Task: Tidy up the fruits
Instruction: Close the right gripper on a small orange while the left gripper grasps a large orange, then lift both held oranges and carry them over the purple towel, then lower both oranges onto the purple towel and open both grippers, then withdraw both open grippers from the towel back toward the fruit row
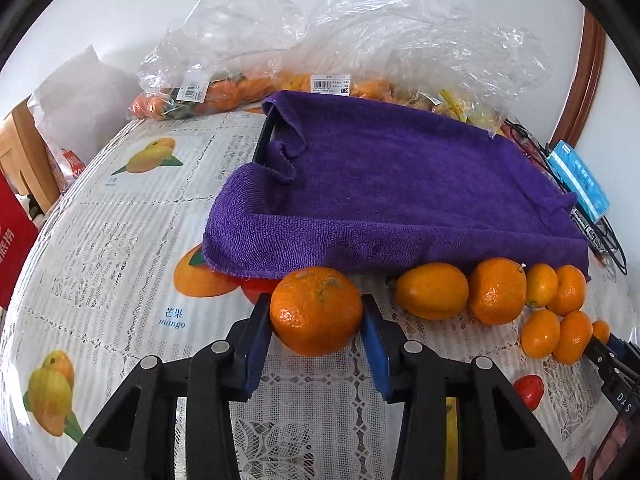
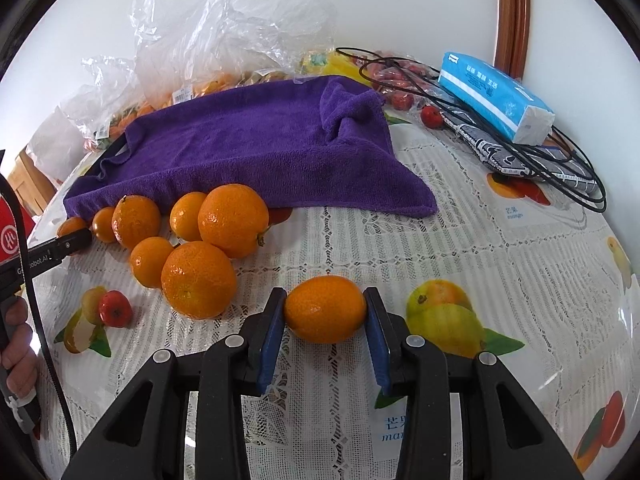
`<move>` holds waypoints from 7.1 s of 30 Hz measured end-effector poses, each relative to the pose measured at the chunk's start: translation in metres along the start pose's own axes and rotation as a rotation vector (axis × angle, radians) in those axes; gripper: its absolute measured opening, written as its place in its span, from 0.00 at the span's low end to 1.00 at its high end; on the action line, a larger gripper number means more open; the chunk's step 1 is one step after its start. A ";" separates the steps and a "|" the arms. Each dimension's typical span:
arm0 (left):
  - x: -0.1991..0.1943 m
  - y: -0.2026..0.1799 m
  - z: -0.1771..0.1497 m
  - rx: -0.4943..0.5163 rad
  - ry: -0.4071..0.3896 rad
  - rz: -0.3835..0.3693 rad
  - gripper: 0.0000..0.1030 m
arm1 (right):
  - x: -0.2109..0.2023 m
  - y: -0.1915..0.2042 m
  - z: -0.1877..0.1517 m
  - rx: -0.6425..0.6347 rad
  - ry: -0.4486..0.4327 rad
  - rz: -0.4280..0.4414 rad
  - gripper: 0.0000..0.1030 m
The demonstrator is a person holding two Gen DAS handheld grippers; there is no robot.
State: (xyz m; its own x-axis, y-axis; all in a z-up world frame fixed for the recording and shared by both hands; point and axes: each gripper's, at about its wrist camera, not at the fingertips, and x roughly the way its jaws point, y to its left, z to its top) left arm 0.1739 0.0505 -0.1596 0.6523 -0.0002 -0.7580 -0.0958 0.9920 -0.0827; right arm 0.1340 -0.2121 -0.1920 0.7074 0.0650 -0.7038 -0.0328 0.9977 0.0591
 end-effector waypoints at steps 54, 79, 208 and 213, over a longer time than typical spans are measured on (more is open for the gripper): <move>-0.048 -0.004 0.035 -0.022 -0.078 -0.133 0.39 | -0.026 0.010 0.063 -0.005 -0.124 -0.005 0.32; 0.014 -0.002 0.107 -0.049 -0.087 -0.092 0.39 | 0.044 0.052 0.159 -0.028 -0.173 0.091 0.32; -0.016 0.003 0.063 -0.026 -0.085 -0.111 0.57 | -0.015 0.031 0.089 0.026 -0.139 0.000 0.53; -0.031 0.015 0.047 -0.004 -0.082 -0.083 0.62 | -0.026 0.028 0.066 0.029 -0.122 0.007 0.54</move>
State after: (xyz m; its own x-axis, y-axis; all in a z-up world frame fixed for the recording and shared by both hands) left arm 0.1878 0.0708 -0.1068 0.7177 -0.0719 -0.6926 -0.0415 0.9885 -0.1456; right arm 0.1613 -0.1873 -0.1253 0.7880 0.0670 -0.6120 -0.0188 0.9962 0.0849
